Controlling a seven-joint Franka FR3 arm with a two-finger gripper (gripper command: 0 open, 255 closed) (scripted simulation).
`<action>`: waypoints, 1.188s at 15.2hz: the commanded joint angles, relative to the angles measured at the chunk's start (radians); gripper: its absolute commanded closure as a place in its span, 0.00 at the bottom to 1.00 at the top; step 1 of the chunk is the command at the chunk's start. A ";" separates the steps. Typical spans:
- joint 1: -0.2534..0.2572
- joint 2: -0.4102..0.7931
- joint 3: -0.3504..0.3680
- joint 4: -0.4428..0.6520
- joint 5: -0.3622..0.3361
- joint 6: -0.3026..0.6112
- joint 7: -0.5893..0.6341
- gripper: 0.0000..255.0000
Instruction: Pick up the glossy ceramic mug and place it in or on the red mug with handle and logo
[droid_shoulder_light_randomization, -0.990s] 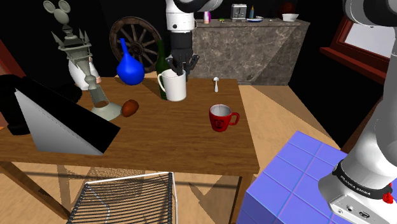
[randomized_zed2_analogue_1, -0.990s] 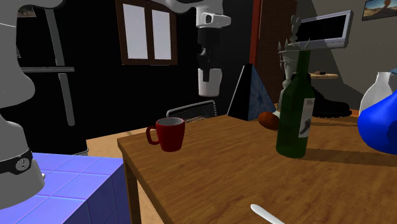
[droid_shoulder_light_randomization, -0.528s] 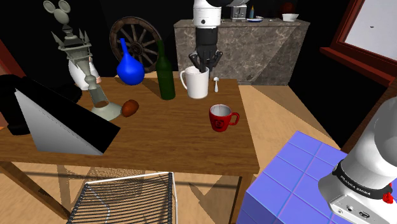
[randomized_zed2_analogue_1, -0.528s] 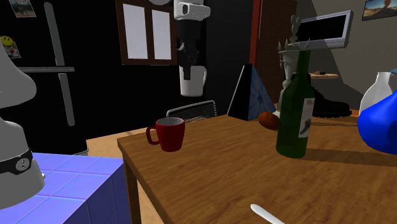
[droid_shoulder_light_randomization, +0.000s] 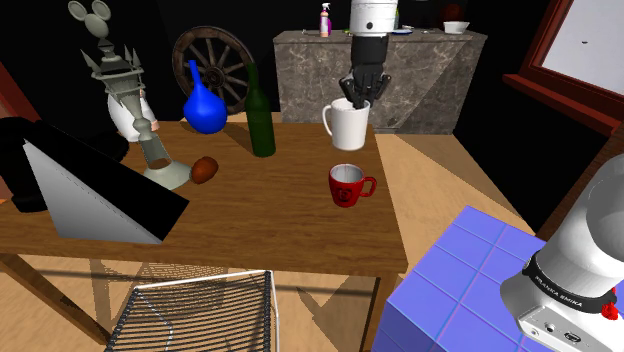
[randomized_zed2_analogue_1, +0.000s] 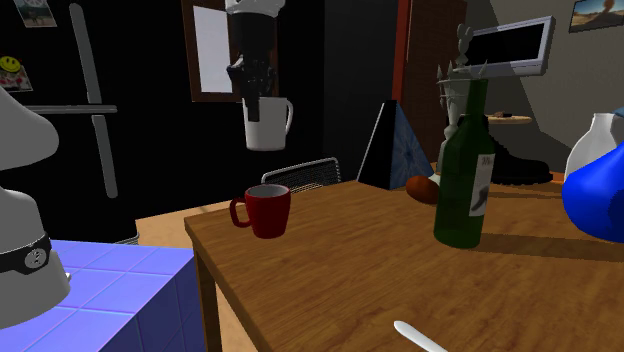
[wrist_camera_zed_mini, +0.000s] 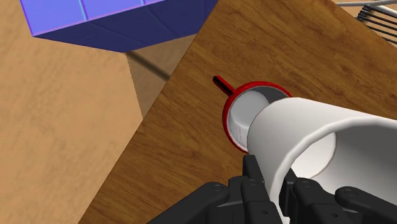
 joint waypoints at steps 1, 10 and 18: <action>-0.002 -0.010 -0.004 -0.029 0.001 0.018 -0.009 1.00; 0.000 0.005 0.000 -0.135 0.004 0.139 -0.016 1.00; 0.001 0.028 0.003 -0.206 0.005 0.233 -0.019 1.00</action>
